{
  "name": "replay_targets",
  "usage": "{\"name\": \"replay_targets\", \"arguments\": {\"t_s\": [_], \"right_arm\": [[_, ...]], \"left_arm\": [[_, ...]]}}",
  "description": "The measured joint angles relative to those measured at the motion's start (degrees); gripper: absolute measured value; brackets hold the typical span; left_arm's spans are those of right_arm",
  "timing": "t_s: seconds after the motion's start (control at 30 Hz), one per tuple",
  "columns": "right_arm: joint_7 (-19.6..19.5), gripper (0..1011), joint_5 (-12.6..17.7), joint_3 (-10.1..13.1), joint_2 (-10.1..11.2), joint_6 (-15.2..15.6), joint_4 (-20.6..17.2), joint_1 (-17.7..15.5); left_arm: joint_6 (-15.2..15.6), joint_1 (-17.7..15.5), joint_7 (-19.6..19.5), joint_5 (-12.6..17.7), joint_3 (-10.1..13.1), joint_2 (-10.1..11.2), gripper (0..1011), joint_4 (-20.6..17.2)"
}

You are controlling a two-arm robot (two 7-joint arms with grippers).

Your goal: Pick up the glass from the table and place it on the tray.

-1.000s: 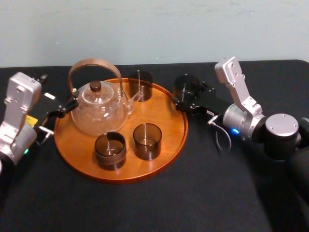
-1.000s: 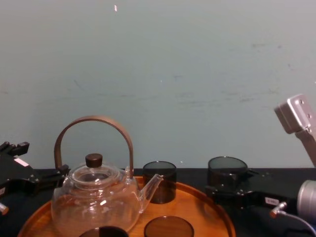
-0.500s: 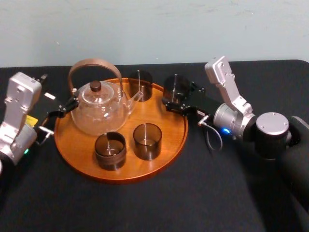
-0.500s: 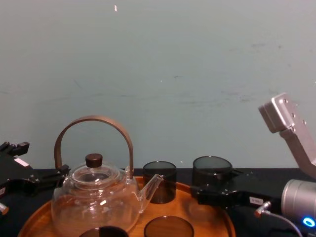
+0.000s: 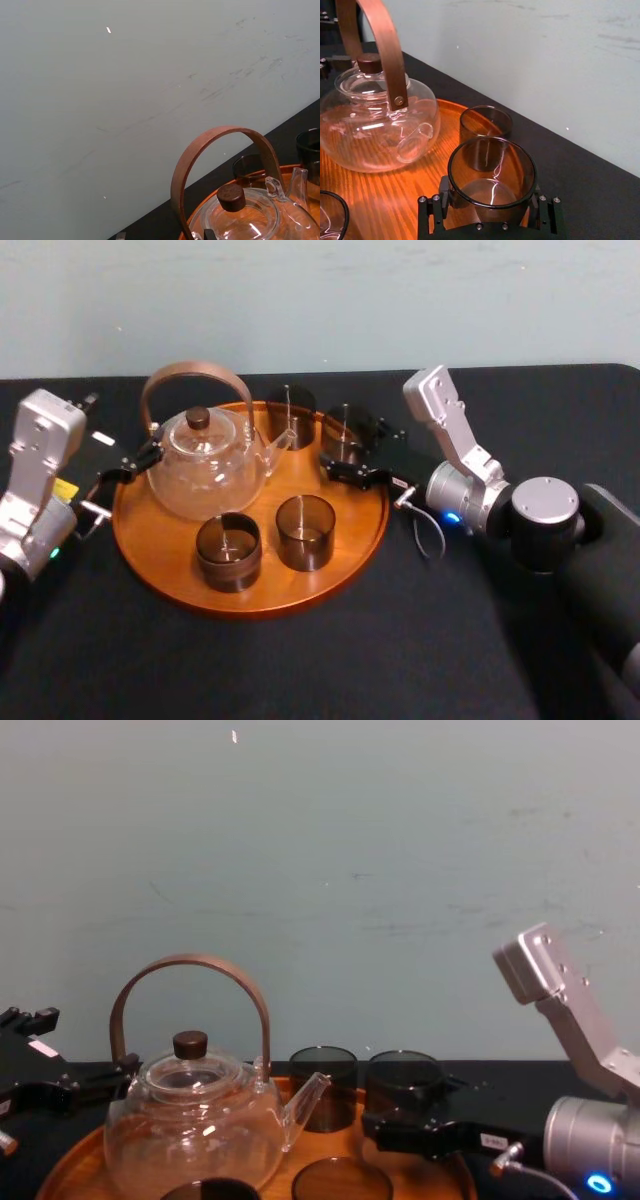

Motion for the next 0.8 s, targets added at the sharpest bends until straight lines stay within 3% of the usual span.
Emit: {"name": "replay_targets", "arguments": {"t_s": [0.8], "right_arm": [[0.32, 916, -1.56, -1.6, -2.02, -1.12, 4.35, 1.28]], "left_arm": [[0.0, 0.0, 0.0, 0.0, 0.0, 0.0, 1010, 0.0]]}}
